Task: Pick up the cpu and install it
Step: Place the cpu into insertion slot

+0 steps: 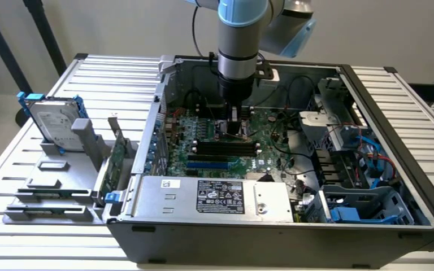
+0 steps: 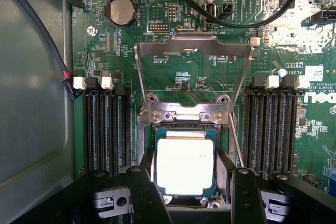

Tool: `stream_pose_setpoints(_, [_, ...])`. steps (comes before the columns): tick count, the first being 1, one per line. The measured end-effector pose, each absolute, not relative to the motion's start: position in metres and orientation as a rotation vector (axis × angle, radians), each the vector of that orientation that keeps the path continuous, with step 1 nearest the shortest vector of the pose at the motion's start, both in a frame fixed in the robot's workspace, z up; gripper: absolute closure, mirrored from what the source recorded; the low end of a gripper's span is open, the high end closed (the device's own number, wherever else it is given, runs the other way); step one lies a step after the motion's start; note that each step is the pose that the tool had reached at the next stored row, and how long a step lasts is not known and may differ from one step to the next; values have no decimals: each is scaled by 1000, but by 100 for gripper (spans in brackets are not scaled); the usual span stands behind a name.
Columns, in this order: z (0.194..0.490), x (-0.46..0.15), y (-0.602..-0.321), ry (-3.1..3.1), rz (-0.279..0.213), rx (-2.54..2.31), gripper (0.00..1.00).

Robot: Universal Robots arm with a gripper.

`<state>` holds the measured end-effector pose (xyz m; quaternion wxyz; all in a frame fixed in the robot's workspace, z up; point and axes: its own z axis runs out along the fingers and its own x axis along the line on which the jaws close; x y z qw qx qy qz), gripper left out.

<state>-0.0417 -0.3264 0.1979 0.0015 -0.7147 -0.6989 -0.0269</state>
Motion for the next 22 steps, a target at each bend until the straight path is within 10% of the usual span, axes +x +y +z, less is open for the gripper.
stream_pose_setpoints(22, [198,-41,-326,-2193,-84,-2243,38])
